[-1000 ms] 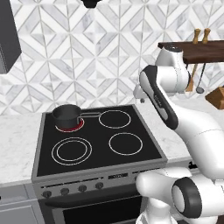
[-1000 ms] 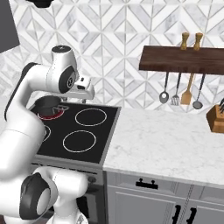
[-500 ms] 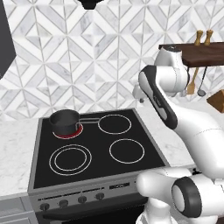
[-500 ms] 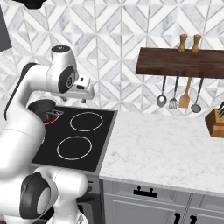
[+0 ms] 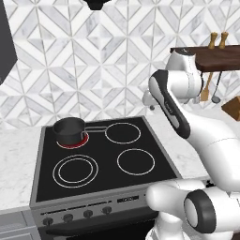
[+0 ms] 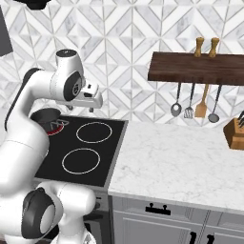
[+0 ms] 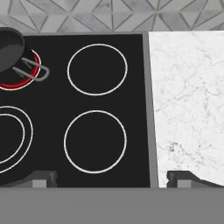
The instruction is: Turn off the rear left burner of the stove.
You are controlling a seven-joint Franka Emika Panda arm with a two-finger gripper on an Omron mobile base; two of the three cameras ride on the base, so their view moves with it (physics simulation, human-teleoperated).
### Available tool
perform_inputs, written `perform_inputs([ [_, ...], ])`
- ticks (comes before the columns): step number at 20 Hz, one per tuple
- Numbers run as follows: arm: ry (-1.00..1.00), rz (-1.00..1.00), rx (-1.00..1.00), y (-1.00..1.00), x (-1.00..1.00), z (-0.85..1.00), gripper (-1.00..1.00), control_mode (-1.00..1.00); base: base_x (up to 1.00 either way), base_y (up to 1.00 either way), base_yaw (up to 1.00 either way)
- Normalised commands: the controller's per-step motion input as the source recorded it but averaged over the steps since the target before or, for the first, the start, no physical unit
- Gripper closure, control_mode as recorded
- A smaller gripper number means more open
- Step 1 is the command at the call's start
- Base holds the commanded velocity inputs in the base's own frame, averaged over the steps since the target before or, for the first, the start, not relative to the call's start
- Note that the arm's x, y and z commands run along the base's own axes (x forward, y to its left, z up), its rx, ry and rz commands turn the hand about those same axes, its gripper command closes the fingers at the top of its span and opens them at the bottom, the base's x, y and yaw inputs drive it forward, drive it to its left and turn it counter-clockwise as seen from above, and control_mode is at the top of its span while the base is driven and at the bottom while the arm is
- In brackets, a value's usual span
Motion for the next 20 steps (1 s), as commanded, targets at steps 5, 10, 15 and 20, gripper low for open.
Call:
perform_inputs([
  [5, -0.02, 0.09, -0.11, 0.48, -0.36, -0.13, -1.00, -1.00, -0.06, 0.05, 0.00],
  [10, -0.05, 0.23, -0.33, 1.00, -0.64, -0.44, -1.00, -1.00, 0.00, 0.00, 0.00],
  [15, -0.06, 0.29, -0.37, 1.00, -0.56, -0.55, -1.00, -1.00, 0.00, 0.00, 0.00],
  [20, -0.03, 0.37, -0.36, 1.00, -0.69, -0.59, -1.00, -1.00, 0.00, 0.00, 0.00],
])
